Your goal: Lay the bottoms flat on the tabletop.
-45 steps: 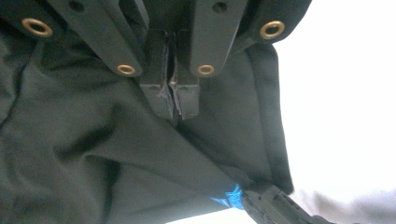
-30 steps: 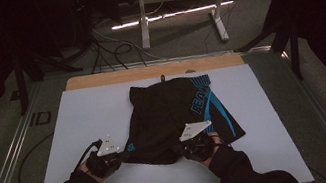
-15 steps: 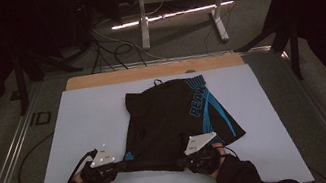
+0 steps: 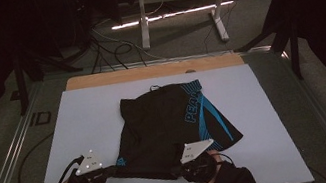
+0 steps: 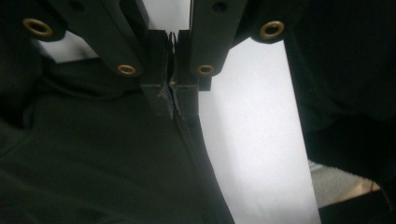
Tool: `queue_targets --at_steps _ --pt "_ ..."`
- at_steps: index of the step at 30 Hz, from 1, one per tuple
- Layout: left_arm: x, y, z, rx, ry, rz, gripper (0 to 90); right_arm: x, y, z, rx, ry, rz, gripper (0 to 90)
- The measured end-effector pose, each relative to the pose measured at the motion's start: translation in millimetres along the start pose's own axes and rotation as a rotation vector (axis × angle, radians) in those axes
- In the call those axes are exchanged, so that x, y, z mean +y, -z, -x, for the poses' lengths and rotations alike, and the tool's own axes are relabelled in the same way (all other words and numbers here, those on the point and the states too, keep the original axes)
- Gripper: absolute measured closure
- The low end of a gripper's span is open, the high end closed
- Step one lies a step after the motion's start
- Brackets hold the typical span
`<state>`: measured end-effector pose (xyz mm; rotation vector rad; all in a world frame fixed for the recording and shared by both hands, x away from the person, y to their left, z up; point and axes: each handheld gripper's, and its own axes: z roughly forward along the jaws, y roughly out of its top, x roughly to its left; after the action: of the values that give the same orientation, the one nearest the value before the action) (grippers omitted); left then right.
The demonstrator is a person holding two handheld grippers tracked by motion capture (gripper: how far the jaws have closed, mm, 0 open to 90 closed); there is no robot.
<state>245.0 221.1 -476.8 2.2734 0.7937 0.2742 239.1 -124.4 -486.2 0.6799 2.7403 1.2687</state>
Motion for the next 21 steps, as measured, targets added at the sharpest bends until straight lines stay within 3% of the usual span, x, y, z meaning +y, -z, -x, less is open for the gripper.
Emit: queue_targets --at_steps 3,5,10,12,18,20,21 --pt "-3.1 -1.9 -7.2 0.013 0.018 -0.004 87.5 4.8 -7.4 0.5 0.002 -0.012 0.014 87.1" --pt "-5.8 -3.8 -11.5 0.000 0.037 -0.012 87.4 7.0 -12.4 -1.0 0.002 -0.001 0.014 87.1" --pt "-9.7 -5.6 -10.7 -0.010 0.022 -0.042 87.4 6.2 -21.4 -8.1 0.027 0.002 -0.010 87.1" --pt "-11.4 -3.3 -10.5 -0.002 0.017 -0.047 87.4 5.3 -22.8 -11.0 0.044 0.018 -0.017 87.2" --pt "-20.8 0.8 -14.4 -0.022 0.054 -0.044 86.7 7.2 -25.6 -16.8 0.063 0.054 -0.004 87.1" --pt "-21.4 -0.9 -14.8 -0.025 0.057 -0.042 83.3 6.3 -27.8 -17.2 0.060 0.042 0.005 85.1" --pt "-21.7 -0.9 -15.1 -0.030 0.062 -0.024 71.5 5.7 -28.0 -16.1 0.066 0.045 0.011 79.9"
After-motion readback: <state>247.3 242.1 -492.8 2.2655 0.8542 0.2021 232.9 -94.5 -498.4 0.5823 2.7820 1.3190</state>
